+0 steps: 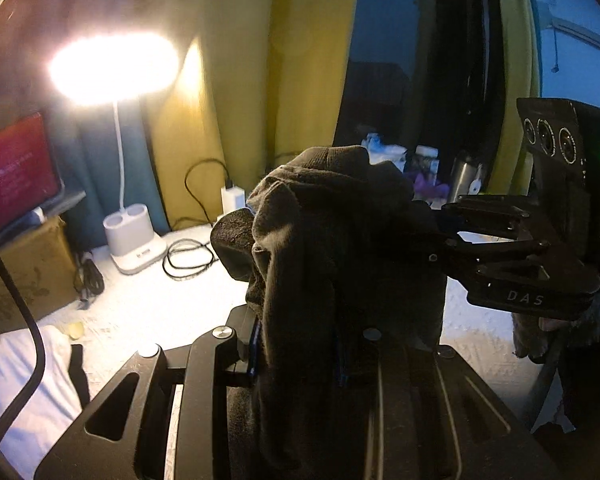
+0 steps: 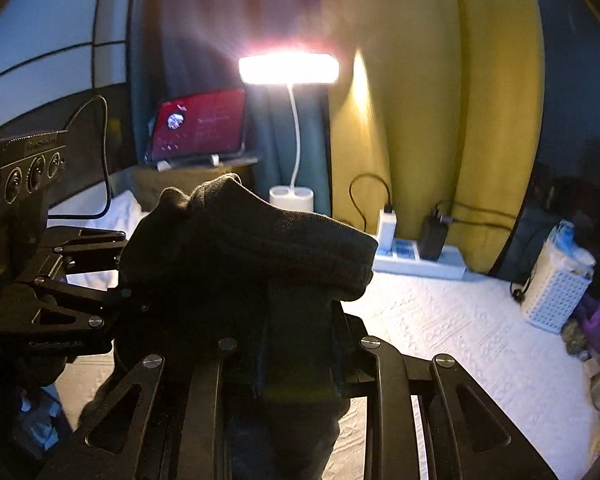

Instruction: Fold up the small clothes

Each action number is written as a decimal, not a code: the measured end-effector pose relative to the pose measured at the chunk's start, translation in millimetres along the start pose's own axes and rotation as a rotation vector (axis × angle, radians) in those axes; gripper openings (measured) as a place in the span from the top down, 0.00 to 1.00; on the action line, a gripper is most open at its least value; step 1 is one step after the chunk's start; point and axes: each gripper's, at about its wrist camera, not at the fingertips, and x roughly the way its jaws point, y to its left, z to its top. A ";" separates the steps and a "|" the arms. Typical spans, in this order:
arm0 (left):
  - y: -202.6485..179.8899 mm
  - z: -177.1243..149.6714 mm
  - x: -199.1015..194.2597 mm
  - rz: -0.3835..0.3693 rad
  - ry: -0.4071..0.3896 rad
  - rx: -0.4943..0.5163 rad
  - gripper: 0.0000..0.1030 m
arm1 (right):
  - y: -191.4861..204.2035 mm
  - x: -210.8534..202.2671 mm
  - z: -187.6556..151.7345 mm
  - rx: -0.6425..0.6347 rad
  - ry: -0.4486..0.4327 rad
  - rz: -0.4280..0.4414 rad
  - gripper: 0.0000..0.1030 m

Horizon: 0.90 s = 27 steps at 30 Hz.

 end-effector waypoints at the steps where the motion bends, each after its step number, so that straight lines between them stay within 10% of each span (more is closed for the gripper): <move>1: -3.0 1.1 -6.8 0.001 -0.013 0.005 0.75 | 2.6 -6.2 1.4 -0.005 -0.011 -0.003 0.76; 27: -32.6 11.4 -152.7 0.115 -0.304 0.003 0.75 | 97.4 -129.7 50.4 -0.234 -0.267 0.000 0.76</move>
